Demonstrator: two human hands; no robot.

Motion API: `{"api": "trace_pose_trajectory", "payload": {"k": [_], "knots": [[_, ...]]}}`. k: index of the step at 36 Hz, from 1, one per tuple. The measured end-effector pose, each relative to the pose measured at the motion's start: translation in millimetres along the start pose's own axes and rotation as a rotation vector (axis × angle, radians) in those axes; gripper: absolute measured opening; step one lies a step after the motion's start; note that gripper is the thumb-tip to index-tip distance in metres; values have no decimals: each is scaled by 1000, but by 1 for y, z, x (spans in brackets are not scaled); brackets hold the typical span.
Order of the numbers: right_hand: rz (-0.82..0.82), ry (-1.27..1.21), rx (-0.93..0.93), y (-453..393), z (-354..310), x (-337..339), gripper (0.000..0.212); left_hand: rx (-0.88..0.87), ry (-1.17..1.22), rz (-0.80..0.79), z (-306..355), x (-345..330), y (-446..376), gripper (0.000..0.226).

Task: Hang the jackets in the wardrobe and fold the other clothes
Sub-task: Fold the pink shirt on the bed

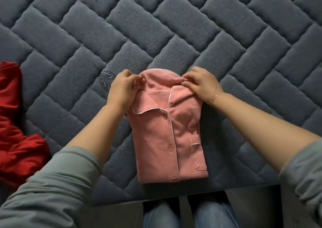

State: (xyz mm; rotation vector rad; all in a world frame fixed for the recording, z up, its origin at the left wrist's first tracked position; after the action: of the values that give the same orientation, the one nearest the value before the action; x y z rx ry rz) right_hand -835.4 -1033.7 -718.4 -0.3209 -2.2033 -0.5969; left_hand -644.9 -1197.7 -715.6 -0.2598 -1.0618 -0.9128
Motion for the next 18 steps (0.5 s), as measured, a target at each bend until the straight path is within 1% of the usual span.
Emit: {"api": "trace_pose_trajectory", "payload": {"k": [2, 4, 5, 7, 8, 9, 11, 12, 13, 14, 15, 16, 18], "knots": [[-47, 21, 49, -2, -2, 8, 24, -33, -40, -43, 1, 4, -3, 25], [-134, -11, 66, -7, -4, 19, 22, -90, -64, -101, 2, 13, -9, 19], [-189, -66, 50, -9, -6, 25, 20, -115, -60, -149, 1, 19, -14, 17], [-337, -294, -59, -11, -8, 37, 14, -121, 3, -308, -4, 32, -22, 15], [-424, -421, -120, -11, -7, 41, 13, -72, 105, -411, -9, 40, -25, 14], [-500, -525, -172, -11, -6, 43, 16, 3, 272, -518, -13, 46, -27, 13], [-586, -659, -292, -14, -1, 38, 21, 144, 623, -673, -20, 51, -25, 10], [-587, -672, -355, -15, 2, 32, 22, 209, 731, -726, -23, 46, -23, 10], [-553, -632, -407, -18, 3, 24, 22, 273, 782, -757, -25, 38, -21, 10], [-493, -546, -436, -21, 5, 16, 23, 337, 785, -751, -27, 29, -20, 12], [-414, -454, -451, -24, 7, 8, 25, 391, 750, -693, -28, 19, -20, 14], [-313, -380, -454, -26, 10, 1, 27, 421, 681, -585, -29, 12, -21, 17], [-18, -300, -461, -25, 15, -5, 25, 409, 501, -283, -33, 2, -23, 15]]}}
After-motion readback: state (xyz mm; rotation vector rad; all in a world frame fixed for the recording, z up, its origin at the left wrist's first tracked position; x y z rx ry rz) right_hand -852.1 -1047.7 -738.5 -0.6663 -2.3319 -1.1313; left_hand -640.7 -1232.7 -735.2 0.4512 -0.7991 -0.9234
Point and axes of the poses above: each hand's wrist, its own y-axis away from the middle knuckle, its own x-axis out of the back of the hand, z = x × y, the point moved 3 cm from there along -y, towards the middle knuckle, and after that the axes turned 2 degrees about -x, right-handed, at the moved point
